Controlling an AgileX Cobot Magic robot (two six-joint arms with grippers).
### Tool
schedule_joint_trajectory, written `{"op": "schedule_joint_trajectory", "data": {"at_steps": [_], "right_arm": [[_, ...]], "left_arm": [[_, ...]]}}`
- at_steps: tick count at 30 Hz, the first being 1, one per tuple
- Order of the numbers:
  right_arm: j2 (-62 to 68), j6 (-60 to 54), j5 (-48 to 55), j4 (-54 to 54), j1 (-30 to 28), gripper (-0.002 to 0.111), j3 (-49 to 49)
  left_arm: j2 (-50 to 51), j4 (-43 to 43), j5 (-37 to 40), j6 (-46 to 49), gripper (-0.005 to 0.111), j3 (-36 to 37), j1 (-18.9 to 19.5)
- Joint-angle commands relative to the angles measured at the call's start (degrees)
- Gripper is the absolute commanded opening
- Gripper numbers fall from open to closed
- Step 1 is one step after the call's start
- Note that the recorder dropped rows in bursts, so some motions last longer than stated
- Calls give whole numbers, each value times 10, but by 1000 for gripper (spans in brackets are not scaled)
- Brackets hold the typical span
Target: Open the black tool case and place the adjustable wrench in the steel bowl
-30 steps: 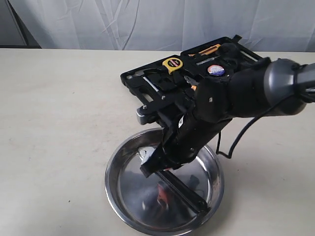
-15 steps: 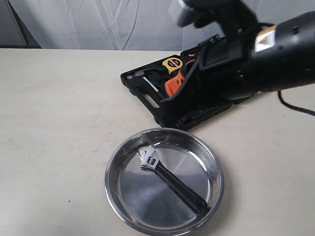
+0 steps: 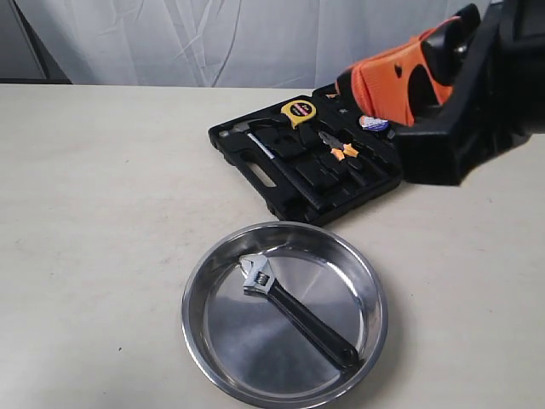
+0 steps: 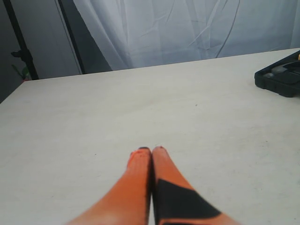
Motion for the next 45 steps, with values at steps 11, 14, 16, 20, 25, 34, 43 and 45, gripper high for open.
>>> {"op": "schedule_joint_trajectory", "data": {"at_steps": [11,14,16,20,25,34,43,45], "right_arm": [[-388,13,-211,66,-237,0,438],[-465,12,-211,62,-274,0,496],[-504,12,-212,62,-297,0,526],[-539,8,-218,62,-342,0,554],[-539,8,-207,51,-376,0,554],[-539,8,-207,52,-409,0,554],[-539,9,-207,52,-409,0,554],[-539,9,-207,52,-409,0,554]], "left_arm": [[-2,0,-6,-2,0,-1,-5],[-2,0,-6,-2,0,-1,-5],[-2,0,-6,-2,0,-1,-5],[-2,0,-6,-2,0,-1,-5],[-2,0,-6,-2,0,-1,-5],[-2,3,-6,-2,0,-1,-5],[-2,3,-6,-2,0,-1,-5],[-2,3,-6,-2,0,-1,-5]]}}
